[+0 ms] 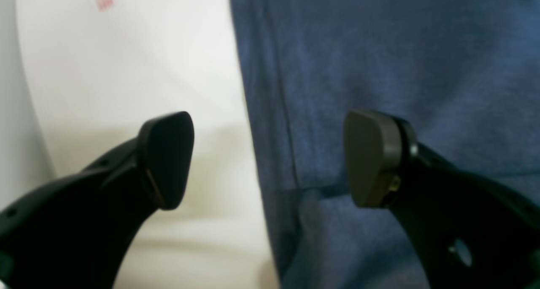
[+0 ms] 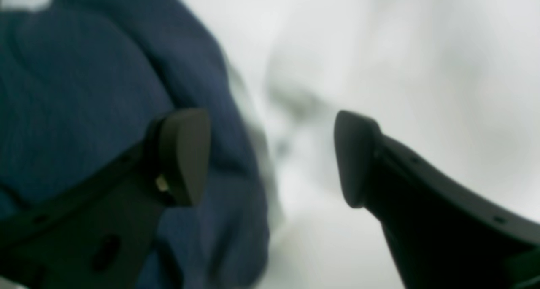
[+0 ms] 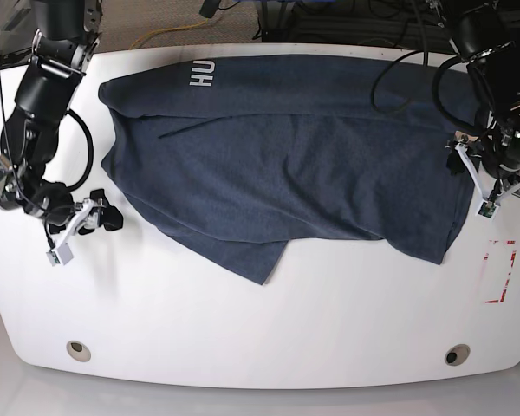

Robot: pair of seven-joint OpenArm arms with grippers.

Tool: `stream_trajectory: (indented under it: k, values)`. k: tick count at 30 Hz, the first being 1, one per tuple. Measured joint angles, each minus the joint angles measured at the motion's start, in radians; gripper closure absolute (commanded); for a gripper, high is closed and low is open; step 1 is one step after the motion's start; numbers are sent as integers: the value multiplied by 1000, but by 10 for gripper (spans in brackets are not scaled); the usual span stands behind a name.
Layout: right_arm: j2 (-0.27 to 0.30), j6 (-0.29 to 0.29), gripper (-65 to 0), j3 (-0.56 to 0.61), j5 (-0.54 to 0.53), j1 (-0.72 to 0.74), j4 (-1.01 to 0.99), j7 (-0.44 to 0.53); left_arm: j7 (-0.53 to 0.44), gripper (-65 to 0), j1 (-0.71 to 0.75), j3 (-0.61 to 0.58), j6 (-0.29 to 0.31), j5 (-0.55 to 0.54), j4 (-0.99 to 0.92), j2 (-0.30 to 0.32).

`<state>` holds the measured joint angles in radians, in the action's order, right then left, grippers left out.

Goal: Fold the T-shirt properly
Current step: 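Release the shirt edge and reposition both grippers along the hem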

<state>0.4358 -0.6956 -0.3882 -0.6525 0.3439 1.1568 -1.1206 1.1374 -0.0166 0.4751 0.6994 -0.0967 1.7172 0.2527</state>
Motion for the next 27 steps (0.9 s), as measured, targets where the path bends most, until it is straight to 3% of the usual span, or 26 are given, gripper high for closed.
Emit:
stream_trajectory:
  k: [4,10,21,27]
  values:
    - [-3,1,-444,24,3,4,-42,-1,-3,-510,4,-3,1,-6,2,-5]
    - [2,3,-444,20,4,-82,113,-81,-3,-510,56,2,1,-10,45,0]
    - [2,3,-444,21,-352,-351,343,-170,-6,-510,140,-2,1,-61,47,-3]
    - [-11,4,-444,22,-385,-466,415,-167,-66,-510,196,-2,1,-62,47,-3]
